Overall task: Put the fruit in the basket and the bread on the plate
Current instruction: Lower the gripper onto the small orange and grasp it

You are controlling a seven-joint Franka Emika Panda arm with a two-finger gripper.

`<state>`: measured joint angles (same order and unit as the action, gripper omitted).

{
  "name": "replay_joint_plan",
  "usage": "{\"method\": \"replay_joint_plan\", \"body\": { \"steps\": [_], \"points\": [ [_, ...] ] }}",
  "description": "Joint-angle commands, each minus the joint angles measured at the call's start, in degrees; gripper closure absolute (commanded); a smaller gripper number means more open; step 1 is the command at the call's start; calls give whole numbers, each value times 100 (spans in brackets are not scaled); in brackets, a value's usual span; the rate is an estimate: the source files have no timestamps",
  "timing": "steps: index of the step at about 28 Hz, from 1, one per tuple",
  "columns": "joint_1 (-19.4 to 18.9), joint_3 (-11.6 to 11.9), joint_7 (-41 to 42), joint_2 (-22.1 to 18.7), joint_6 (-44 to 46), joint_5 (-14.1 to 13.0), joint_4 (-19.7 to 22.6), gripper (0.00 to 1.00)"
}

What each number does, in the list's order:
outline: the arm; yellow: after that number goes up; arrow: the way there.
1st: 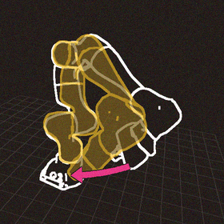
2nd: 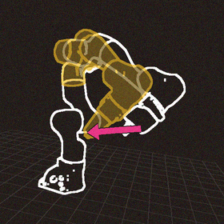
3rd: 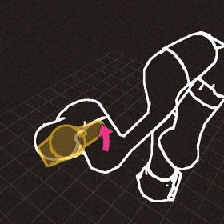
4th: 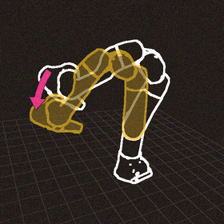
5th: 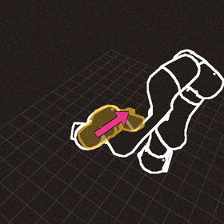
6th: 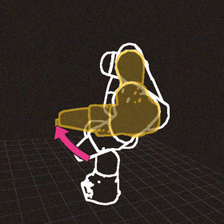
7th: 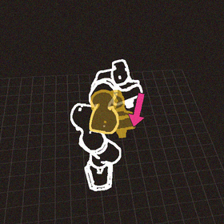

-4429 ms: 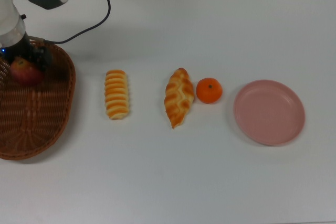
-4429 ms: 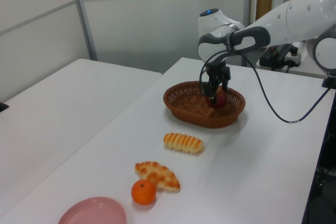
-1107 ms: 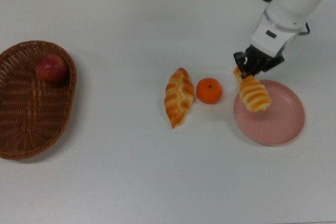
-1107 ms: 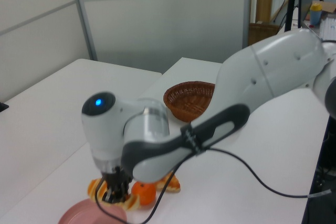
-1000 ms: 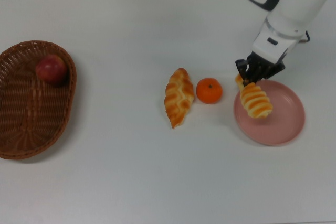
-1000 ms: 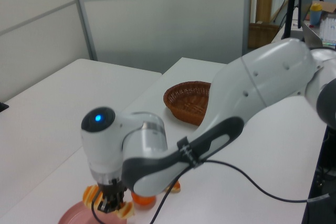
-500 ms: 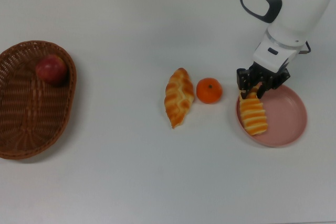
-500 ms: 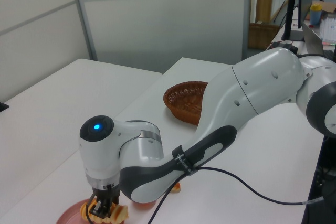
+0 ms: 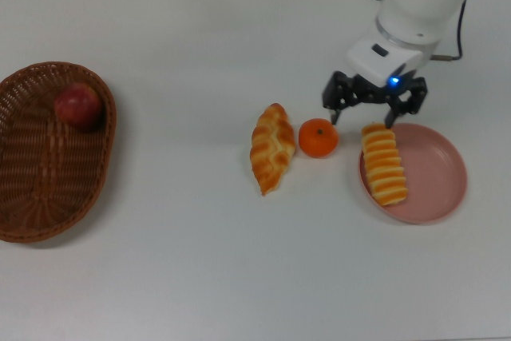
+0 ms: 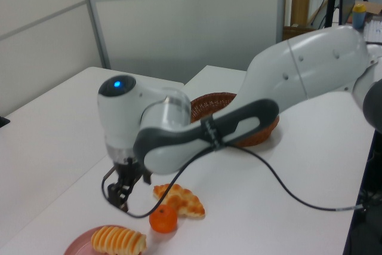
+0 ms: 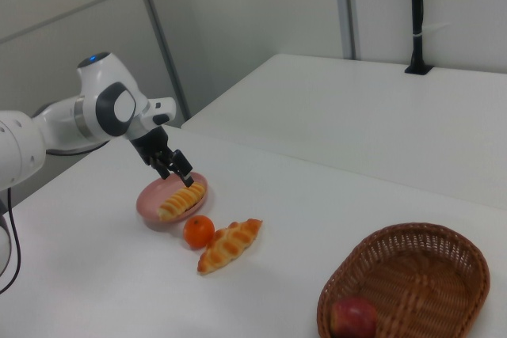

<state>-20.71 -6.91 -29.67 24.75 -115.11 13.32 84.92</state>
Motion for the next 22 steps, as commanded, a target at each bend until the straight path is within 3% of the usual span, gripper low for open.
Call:
{"method": "replay_joint_plan", "body": {
  "steps": [1,8,22],
  "points": [
    [225,23,777,-322,875,-190,191,0],
    [331,23,1086,-112,1061,-137,428,0],
    [322,23,1156,460,270,-67,464,0]
  ]
}}
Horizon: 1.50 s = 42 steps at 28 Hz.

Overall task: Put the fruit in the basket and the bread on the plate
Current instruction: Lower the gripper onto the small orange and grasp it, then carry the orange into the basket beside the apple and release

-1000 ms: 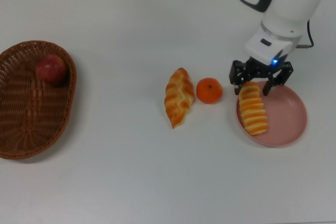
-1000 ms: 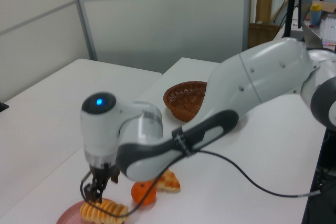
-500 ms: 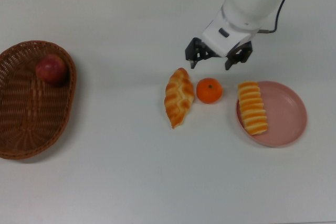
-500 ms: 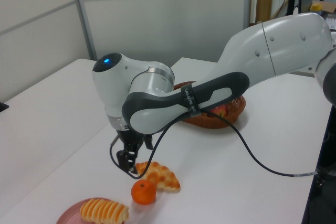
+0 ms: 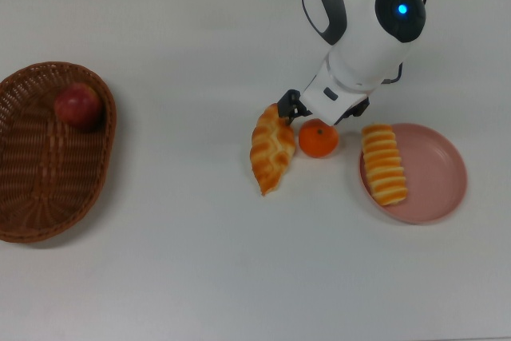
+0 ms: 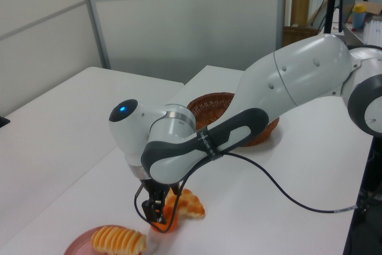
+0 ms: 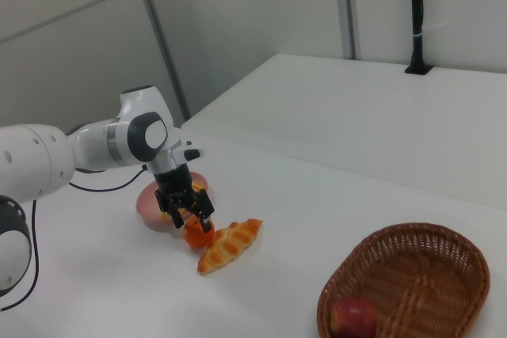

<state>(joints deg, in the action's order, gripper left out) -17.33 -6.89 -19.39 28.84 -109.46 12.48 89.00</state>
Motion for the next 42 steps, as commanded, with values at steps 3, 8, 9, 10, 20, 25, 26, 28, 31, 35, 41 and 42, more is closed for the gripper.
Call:
{"method": "replay_joint_plan", "body": {
  "steps": [3,8,9,10,20,25,26,28,31,35,41,42],
  "points": [
    [-42,12,120,130,-374,131,56,0],
    [-77,3,111,183,-419,202,65,0],
    [-69,3,111,192,-419,202,65,1],
    [-68,3,120,192,-436,202,74,9],
    [-51,3,120,183,-428,149,39,87],
    [124,12,93,-89,-392,35,-31,87],
    [160,12,93,-142,-384,-17,-32,88],
    [274,21,76,-282,-384,-201,-136,87],
    [388,29,58,-353,-366,-281,-251,87],
    [836,29,67,-529,-366,-281,-260,87],
    [1636,21,128,-538,-375,-281,-269,87],
    [1706,21,137,-538,-383,-281,-269,87]
  ]
}}
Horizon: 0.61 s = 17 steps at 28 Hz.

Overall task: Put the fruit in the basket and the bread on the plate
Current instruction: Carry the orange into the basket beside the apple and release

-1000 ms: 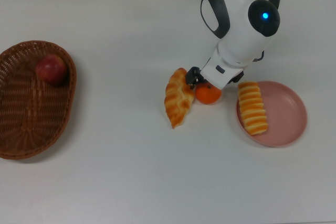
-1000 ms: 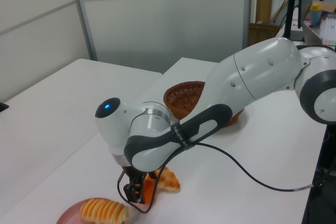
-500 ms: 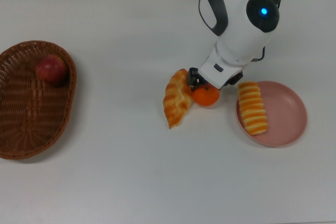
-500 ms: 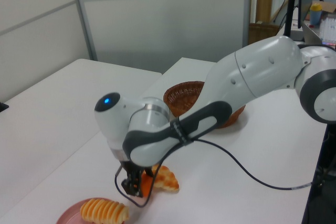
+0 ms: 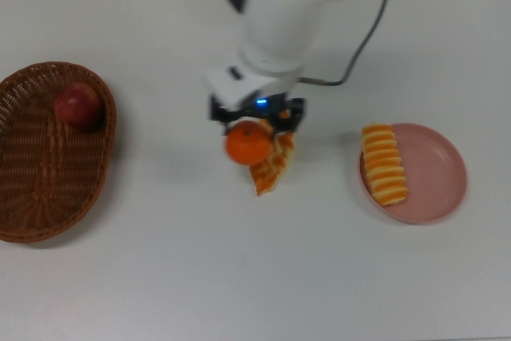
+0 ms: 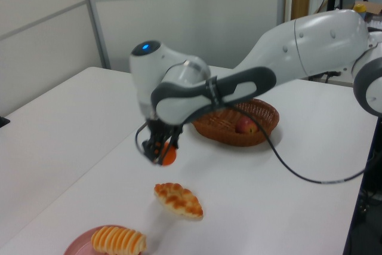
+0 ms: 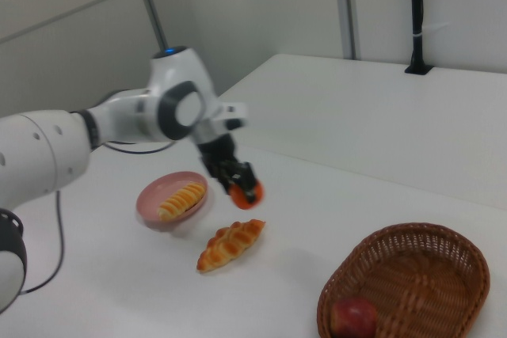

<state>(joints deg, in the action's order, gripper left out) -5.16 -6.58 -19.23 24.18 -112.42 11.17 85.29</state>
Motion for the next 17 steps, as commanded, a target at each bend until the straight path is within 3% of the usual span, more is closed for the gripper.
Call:
{"method": "replay_joint_plan", "body": {
  "steps": [1,10,14,17],
  "points": [
    [647,-1,182,-62,-87,-142,102,87],
    [1780,-10,823,104,-174,-142,102,86],
    [2028,-10,956,183,-446,-142,120,86],
    [2090,-1,913,464,-903,-80,155,86]
  ]
}}
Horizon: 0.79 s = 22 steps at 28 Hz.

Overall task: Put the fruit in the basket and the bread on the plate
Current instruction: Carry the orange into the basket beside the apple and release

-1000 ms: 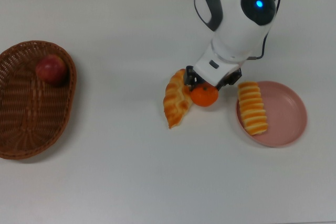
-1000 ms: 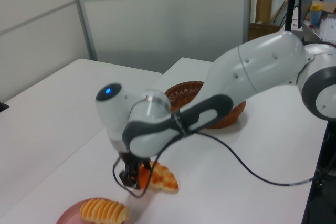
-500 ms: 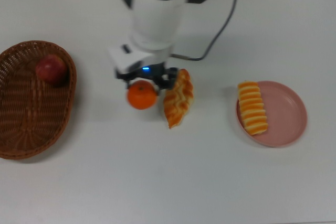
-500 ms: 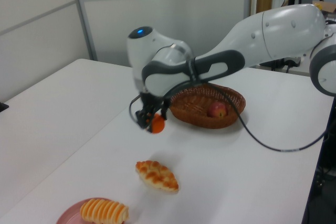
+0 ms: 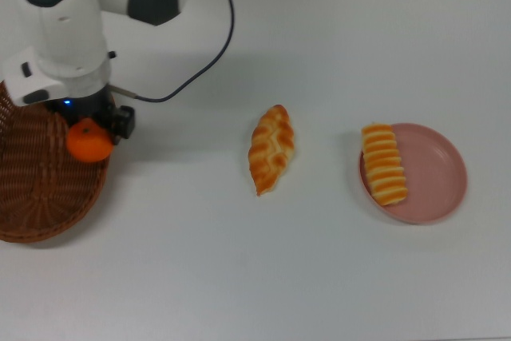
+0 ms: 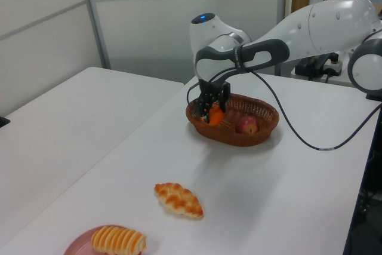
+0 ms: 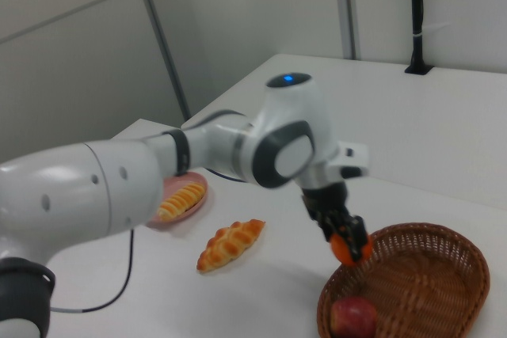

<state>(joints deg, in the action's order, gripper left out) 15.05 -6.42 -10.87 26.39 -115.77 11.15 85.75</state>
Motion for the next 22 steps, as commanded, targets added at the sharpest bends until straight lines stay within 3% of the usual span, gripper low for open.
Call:
{"method": "replay_joint_plan", "body": {
  "steps": [1,5,8,10,12,22],
  "points": [
    [77,-17,68,331,-692,-77,109,86],
    [252,-8,50,577,-1026,-51,109,84],
    [261,-8,85,586,-1036,-60,117,71],
    [288,0,94,560,-1009,-77,109,40],
    [323,-8,41,543,-1000,-104,109,1],
    [261,-52,68,183,-509,-156,109,0]
  ]
}}
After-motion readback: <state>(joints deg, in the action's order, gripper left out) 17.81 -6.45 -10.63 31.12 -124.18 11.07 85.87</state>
